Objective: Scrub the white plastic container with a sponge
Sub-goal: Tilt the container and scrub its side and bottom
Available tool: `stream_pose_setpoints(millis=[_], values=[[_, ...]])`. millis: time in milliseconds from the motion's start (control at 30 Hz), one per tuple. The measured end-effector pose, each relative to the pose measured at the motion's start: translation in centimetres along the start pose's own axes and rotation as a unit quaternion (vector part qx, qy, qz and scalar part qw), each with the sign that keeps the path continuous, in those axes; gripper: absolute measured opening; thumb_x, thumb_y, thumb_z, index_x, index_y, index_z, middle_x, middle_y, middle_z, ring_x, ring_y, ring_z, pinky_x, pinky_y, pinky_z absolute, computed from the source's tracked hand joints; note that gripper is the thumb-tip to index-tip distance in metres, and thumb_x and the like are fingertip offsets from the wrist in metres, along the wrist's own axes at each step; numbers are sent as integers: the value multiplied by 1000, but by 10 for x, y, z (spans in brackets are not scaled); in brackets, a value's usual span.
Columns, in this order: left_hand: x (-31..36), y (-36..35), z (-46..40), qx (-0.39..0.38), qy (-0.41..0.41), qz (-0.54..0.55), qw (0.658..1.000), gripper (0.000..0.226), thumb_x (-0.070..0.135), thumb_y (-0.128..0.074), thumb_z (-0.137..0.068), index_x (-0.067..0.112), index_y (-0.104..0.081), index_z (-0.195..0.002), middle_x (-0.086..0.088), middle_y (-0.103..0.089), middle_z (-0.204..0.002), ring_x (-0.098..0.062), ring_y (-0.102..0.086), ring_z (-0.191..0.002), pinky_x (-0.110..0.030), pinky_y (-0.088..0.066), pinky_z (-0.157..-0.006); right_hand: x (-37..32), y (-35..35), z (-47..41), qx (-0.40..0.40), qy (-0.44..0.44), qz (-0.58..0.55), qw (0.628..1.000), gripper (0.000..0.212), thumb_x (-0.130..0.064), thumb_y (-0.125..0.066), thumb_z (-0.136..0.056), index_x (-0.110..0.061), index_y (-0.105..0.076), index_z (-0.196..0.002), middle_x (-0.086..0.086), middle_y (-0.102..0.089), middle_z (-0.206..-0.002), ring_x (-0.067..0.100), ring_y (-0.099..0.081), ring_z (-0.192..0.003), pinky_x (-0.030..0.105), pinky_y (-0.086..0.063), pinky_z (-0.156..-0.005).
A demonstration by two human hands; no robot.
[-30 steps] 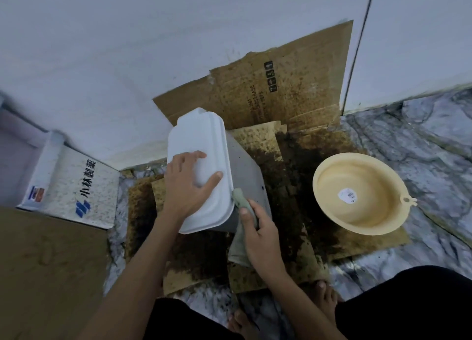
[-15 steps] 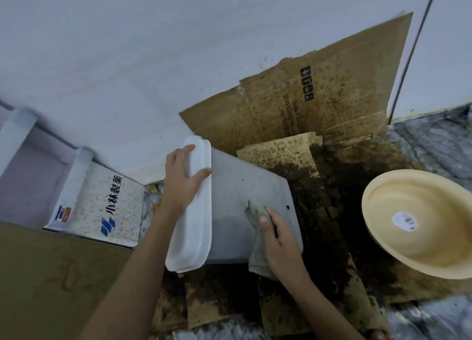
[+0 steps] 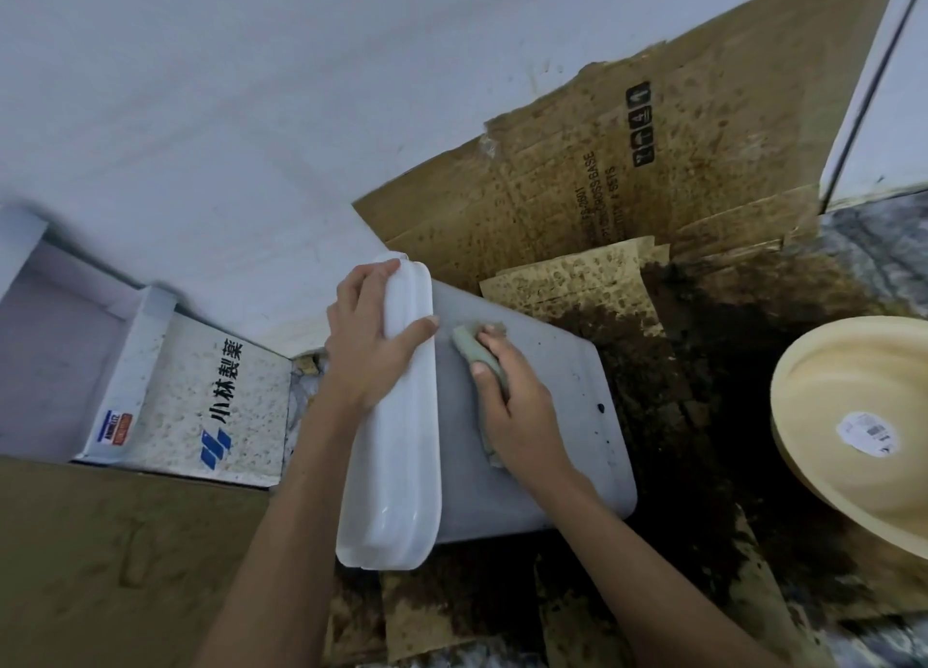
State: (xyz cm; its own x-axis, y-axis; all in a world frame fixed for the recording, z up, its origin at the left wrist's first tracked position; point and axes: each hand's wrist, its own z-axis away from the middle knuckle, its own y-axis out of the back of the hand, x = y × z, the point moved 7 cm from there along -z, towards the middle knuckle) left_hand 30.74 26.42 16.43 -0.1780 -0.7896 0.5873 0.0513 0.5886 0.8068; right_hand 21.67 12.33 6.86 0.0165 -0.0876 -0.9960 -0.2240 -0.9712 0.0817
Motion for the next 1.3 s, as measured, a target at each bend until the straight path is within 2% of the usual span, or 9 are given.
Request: stream_pose_setpoints(millis=[133, 267, 333, 400, 467, 667, 867, 1100, 1300], values=[[-1, -6, 0, -21, 1, 46, 999, 75, 51, -62, -81, 37, -38, -151, 12, -20, -159, -11, -24, -147, -39, -23, -121, 8, 10, 4, 18, -11, -5, 1000, 42, -27, -46, -105, -19, -46, -146, -7, -43, -154, 7, -40, -141, 34, -38, -115], [5, -11, 6, -53, -12, 49, 997, 68, 47, -57, -88, 40, -34, -152, 17, -9, -169, -3, -14, -153, -47, -15, -127, 6, 14, 12, 45, -23, -14, 999, 43, -35, -41, -105, -24, -45, -147, 0, -63, -126, 10, -62, -99, 23, -52, -84], [11, -11, 14, -47, -25, 51, 997, 66, 45, -57, -90, 39, -36, -152, 17, -11, -169, -6, -13, -155, -49, -17, -127, 2, 14, 20, 45, -13, -20, 999, 44, -36, -41, -105, -25, -43, -148, -6, -57, -139, 9, -60, -114, 28, -52, -95], [19, -10, 26, -37, -54, 44, 997, 62, 45, -57, -91, 41, -36, -150, 18, -11, -168, -3, -11, -155, -48, -16, -127, -2, 14, 28, 31, 16, -2, 999, 44, -33, -43, -105, -25, -43, -149, -18, -42, -150, 3, -41, -139, 29, -40, -113], [25, -8, 41, -27, -79, 36, 996, 62, 45, -58, -93, 43, -34, -150, 20, -10, -167, -2, -9, -156, -48, -16, -127, -2, 17, 31, 18, 26, 11, 999, 45, -30, -44, -105, -22, -40, -150, -20, -32, -154, -2, -26, -147, 24, -28, -120], [41, -7, 72, -9, -107, 19, 994, 66, 42, -59, -92, 31, -36, -153, 11, -12, -170, -5, -7, -157, -52, -17, -126, -23, 23, 0, 54, 21, 4, 998, 47, -27, -38, -107, -15, -34, -153, -4, -31, -161, 6, -18, -151, 25, -17, -123], [40, -4, 78, -8, -109, 22, 994, 67, 42, -59, -91, 25, -38, -152, 7, -13, -170, -15, -11, -158, -56, -19, -125, -11, 1, 54, 16, 79, 108, 991, 55, -41, -24, -106, -25, -17, -158, -11, -13, -166, 3, -4, -152, 30, -10, -125], [22, 0, 74, -13, -83, 31, 996, 77, 52, -57, -87, 24, -36, -155, 6, -8, -171, -12, -7, -159, -53, -16, -127, 15, 2, 3, -6, -51, 122, 991, 57, -42, -22, -107, -24, -6, -159, -10, 0, -167, 4, 8, -152, 44, -4, -125], [20, -4, 63, -25, -101, 24, 994, 75, 50, -58, -87, 25, -36, -154, 7, -10, -171, -9, -8, -158, -50, -18, -127, -4, -9, 33, -21, 75, 98, 992, 54, -37, -29, -107, -24, -20, -158, -9, -12, -167, 6, -4, -153, 34, -8, -125]])
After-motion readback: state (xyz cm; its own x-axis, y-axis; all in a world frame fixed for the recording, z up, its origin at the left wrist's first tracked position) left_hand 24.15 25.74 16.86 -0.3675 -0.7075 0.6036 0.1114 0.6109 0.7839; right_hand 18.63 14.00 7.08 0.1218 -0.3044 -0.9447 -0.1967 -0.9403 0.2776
